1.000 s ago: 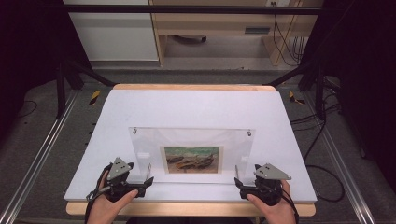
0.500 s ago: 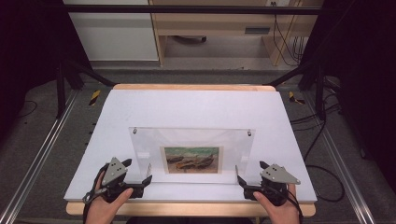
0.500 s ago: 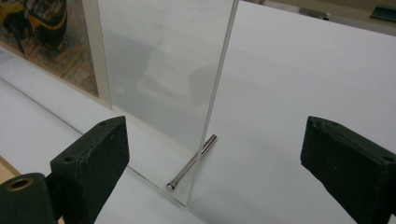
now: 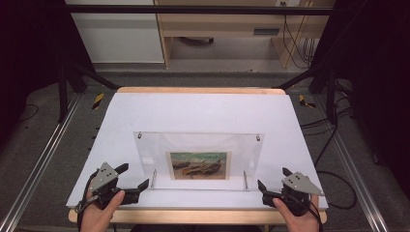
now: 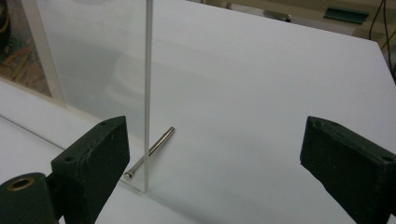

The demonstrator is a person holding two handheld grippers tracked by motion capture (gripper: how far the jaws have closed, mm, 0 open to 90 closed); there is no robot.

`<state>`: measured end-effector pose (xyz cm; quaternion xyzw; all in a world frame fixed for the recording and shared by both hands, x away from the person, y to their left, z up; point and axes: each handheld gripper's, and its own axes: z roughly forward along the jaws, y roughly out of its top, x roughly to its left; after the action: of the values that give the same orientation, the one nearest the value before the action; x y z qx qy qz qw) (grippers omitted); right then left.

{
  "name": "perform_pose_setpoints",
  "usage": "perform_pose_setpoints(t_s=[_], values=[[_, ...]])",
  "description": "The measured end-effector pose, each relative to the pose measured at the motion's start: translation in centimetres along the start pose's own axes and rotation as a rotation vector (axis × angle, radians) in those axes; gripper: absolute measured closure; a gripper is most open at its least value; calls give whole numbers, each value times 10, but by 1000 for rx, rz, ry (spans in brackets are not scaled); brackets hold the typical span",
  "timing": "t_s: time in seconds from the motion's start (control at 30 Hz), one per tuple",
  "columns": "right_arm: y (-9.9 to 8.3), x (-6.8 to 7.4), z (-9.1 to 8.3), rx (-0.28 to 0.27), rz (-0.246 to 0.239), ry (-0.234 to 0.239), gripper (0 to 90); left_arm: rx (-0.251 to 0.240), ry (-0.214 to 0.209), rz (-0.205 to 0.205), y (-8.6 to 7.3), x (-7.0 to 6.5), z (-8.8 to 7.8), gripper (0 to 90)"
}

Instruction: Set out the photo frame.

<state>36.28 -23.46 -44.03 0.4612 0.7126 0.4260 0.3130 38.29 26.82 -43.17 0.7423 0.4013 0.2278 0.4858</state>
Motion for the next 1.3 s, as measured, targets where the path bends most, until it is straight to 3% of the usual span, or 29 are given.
perform_pose_setpoints(t_s=[0.3, 0.43, 0.53, 0.63, 0.7, 0.8, 0.9, 1.1, 1.3], values=[[-5, -10, -6, 4, 17, -44, 90, -6, 74, -39, -4, 19, -9, 59], [-8, -18, -3, 50, 22, -59, 130, 8, 103, -43, -5, 26, -8, 59], [-10, -26, 0, 50, 32, -83, 131, 15, 117, -43, -6, 30, -6, 59], [-11, -32, 4, 59, 49, -93, 151, 36, 130, -49, -7, 38, 1, 60], [-13, -37, 12, 82, 12, -113, 184, 56, 148, -49, -8, 45, 8, 64], [-10, -41, 23, 115, -8, -110, 177, 67, 138, -69, -7, 55, 18, 68], [-1, -46, 34, 125, -19, -113, 154, 89, 141, -55, -1, 64, 30, 68], [17, -59, 54, 117, -27, -145, 126, 68, 154, -44, 20, 80, 47, 68], [22, -64, 69, 105, -24, -149, 113, 53, 147, -29, 31, 83, 62, 68]])
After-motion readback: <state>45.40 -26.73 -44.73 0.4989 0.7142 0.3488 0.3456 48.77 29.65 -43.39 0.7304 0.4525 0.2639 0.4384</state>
